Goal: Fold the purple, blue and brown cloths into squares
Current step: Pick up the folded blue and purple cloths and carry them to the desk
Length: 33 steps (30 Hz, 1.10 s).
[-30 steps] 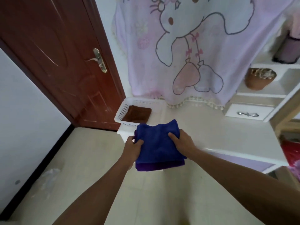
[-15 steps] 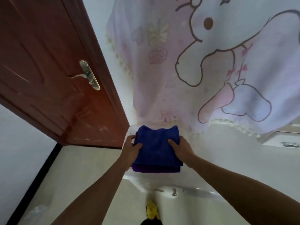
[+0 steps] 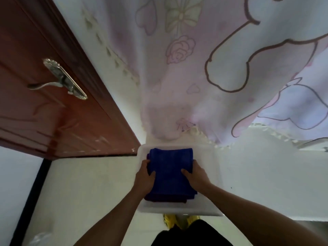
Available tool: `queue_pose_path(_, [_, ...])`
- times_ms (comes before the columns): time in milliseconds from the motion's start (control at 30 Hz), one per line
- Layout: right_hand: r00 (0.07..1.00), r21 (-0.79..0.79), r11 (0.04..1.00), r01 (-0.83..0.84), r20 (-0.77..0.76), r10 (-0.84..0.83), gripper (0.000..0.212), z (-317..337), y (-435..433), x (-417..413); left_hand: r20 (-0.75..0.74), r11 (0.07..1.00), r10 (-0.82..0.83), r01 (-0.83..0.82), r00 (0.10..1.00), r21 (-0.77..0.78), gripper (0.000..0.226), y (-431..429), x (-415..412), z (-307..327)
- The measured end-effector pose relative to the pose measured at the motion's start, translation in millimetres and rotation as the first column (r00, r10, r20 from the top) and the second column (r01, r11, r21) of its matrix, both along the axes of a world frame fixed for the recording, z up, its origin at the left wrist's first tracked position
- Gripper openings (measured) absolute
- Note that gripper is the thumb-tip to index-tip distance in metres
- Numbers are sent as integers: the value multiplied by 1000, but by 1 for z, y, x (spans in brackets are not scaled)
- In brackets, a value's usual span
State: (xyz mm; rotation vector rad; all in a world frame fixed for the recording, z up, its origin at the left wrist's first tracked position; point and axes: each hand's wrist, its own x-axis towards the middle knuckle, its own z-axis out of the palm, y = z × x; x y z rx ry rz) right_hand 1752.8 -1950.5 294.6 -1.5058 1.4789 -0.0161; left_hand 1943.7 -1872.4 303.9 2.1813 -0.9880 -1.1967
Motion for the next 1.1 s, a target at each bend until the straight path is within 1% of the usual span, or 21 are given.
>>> queue_pose_path(100, [991, -7, 996, -86, -102, 85, 45, -6, -6, -2, 174, 992, -124, 124, 977, 13, 41, -1, -4, -7])
queue_pose_path(167, [972, -46, 983, -177, -164, 167, 50, -6, -13, -7, 310, 976, -217, 214, 926, 42, 41, -3, -4, -5])
queue_pose_path(200, [962, -101, 969, -224, -185, 203, 52, -3, -15, -10, 401, 969, -238, 244, 885, 35, 41, -3, -3, -3])
queue_pose_path(233, [953, -182, 948, -262, -201, 225, 54, 0, -16, -16, 499, 962, -243, 272, 832, 16, 42, -2, -2, -1])
queue_pose_path(267, [949, -299, 909, -291, -212, 234, 55, 6, -18, -25, 591, 959, -223, 285, 775, -12, 42, -2, -3, 2])
queue_pose_path(300, [946, -441, 841, -314, -223, 237, 55, 10, -19, -33, 655, 965, -173, 260, 736, -37, 44, 1, 0, 2])
queue_pose_path(333, [937, -553, 759, -343, -257, 236, 55, 13, -21, -45, 669, 979, -112, 197, 734, -52, 46, 5, 0, 2])
queue_pose_path(367, [929, -617, 700, -360, -305, 209, 58, 13, -23, -58, 627, 994, -64, 106, 776, -29, 49, 10, 0, 3])
queue_pose_path(400, [924, -627, 692, -357, -348, 162, 64, 11, -26, -71, 546, 1000, -20, 16, 837, 13, 52, 14, -2, 1])
queue_pose_path(433, [919, -580, 743, -333, -375, 119, 70, 9, -27, -81, 465, 997, 15, -47, 885, 57, 55, 18, -4, -1])
queue_pose_path(467, [933, -518, 815, -261, -352, 75, 74, 8, -27, -89, 422, 995, 37, -73, 906, 71, 56, 20, -8, -4])
queue_pose_path(500, [953, -444, 879, -175, -302, 37, 73, 6, -27, -94, 413, 995, 35, -71, 910, 71, 57, 20, -13, -5])
queue_pose_path(533, [969, -398, 911, -112, -248, 10, 70, 5, -26, -97, 416, 997, 27, -57, 909, 60, 57, 19, -17, -6])
queue_pose_path(567, [979, -379, 922, -81, -204, 2, 65, 7, -25, -99, 418, 998, 16, -41, 908, 52, 57, 15, -22, -5])
queue_pose_path(600, [984, -388, 920, -58, -175, -12, 62, 9, -25, -102, 418, 999, 1, -24, 908, 49, 57, 11, -28, -4])
queue_pose_path(667, [984, -412, 911, -20, -167, -54, 60, 11, -26, -114, 414, 998, -46, 22, 909, 62, 58, 6, -41, -4])
queue_pose_path(833, [968, -437, 899, -2, -226, -108, 57, 13, -32, -149, 383, 962, -267, 222, 884, 159, 69, 1, -68, -3])
queue_pose_path(900, [962, -437, 899, -21, -254, -100, 56, 16, -35, -154, 381, 944, -323, 267, 866, 193, 70, 3, -73, -6])
queue_pose_path(1033, [948, -421, 905, -59, -308, -81, 58, 23, -36, -148, 454, 909, -417, 352, 787, 224, 72, 11, -64, -9])
queue_pose_path(1100, [928, -364, 925, -107, -370, -38, 62, 28, -36, -149, 472, 891, -454, 386, 756, 238, 72, 12, -57, -8])
